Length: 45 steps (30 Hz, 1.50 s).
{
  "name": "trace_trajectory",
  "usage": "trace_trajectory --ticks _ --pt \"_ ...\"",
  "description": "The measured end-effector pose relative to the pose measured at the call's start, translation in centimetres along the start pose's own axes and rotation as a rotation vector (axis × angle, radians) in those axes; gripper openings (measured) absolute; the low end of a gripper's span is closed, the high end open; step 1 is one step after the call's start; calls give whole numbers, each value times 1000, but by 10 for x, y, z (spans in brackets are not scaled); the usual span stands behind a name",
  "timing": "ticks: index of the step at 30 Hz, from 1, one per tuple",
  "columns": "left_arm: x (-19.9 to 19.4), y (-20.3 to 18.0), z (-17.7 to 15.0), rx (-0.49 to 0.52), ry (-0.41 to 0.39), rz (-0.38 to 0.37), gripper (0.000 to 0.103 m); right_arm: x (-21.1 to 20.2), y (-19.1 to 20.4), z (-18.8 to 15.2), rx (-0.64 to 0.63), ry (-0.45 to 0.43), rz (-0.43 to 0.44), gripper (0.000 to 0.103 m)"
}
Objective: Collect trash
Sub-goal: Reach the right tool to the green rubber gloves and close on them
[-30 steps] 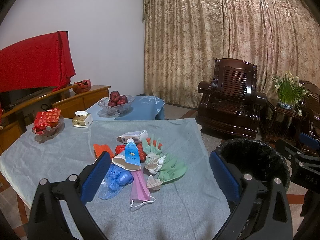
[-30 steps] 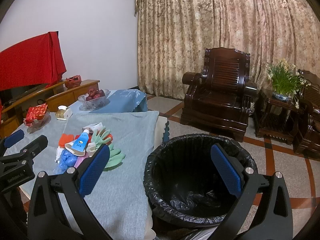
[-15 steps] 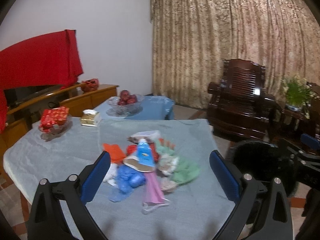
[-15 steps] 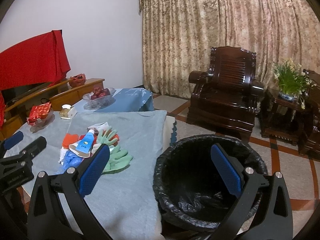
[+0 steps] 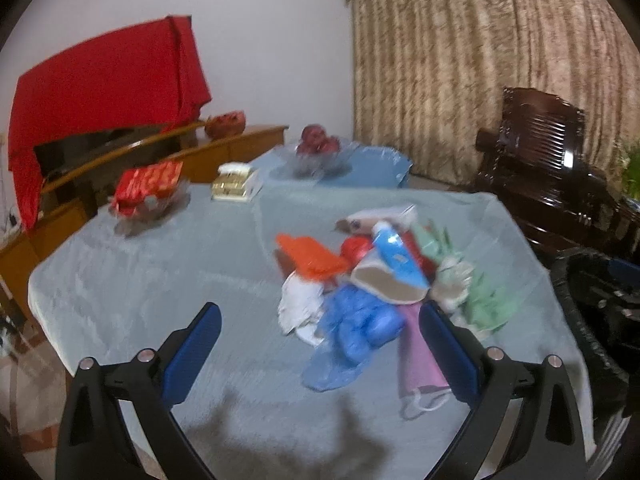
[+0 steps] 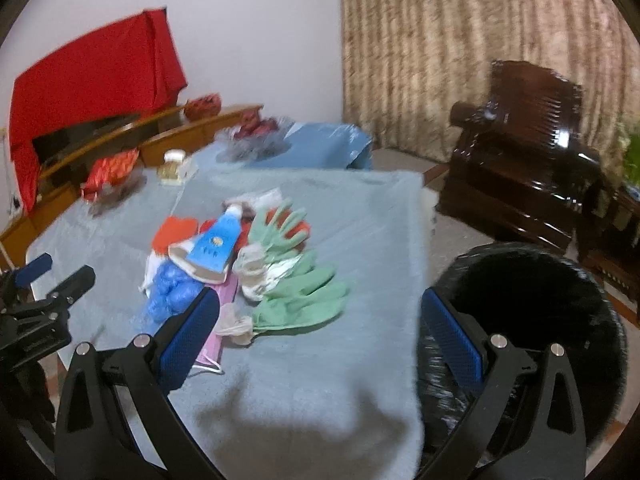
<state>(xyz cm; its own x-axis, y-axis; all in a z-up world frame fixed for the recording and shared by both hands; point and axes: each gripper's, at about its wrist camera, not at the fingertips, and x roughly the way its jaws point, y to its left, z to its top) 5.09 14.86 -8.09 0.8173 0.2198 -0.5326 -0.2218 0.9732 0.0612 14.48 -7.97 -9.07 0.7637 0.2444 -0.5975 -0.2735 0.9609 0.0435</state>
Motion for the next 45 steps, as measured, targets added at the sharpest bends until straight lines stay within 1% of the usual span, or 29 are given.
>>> trace_trajectory --ticks 1,6,8,10,15,18,21,23,25,26,28,29,31,34,36,41,45 --pt "3 1 -3 -5 6 3 97 13 5 -1 -9 22 -1 98" --pt "28 6 -10 -9 33 22 97 63 16 -4 -34 77 -22 96" --pt "35 7 -10 -4 33 27 96 79 16 -4 -39 103 -28 95" --pt "41 8 -10 -4 38 28 93 94 15 -3 -41 130 -35 91" --pt "60 7 -9 -15 59 17 92 119 7 -3 -29 173 -41 86" --pt "70 5 -9 -15 72 6 91 130 8 -2 -33 191 -25 86" --pt "76 2 -8 -13 79 -1 91 140 5 -4 -1 221 9 85" --pt "79 1 -8 -13 86 -7 91 142 1 -6 38 241 55 80" --pt "81 0 -9 -10 95 -13 91 143 -1 -7 64 261 107 67" --pt "83 -1 -10 -8 102 -16 91 144 0 -7 67 267 129 63" --pt "84 -4 -11 -5 108 -20 91 143 3 -6 57 275 177 43" --pt "85 -5 -11 -4 111 -23 91 142 4 -5 51 280 217 36" --pt "85 -7 -10 -2 111 -30 91 138 8 -3 40 283 244 14" --pt "82 -11 -7 3 102 -39 91 125 9 1 6 266 242 10" --pt "79 -14 -6 6 96 -48 91 117 7 3 5 253 254 9" --pt "72 -29 1 23 76 -87 91 87 2 15 -32 196 224 8" --pt "67 -44 10 32 60 -145 83 69 -12 25 -27 159 186 8"
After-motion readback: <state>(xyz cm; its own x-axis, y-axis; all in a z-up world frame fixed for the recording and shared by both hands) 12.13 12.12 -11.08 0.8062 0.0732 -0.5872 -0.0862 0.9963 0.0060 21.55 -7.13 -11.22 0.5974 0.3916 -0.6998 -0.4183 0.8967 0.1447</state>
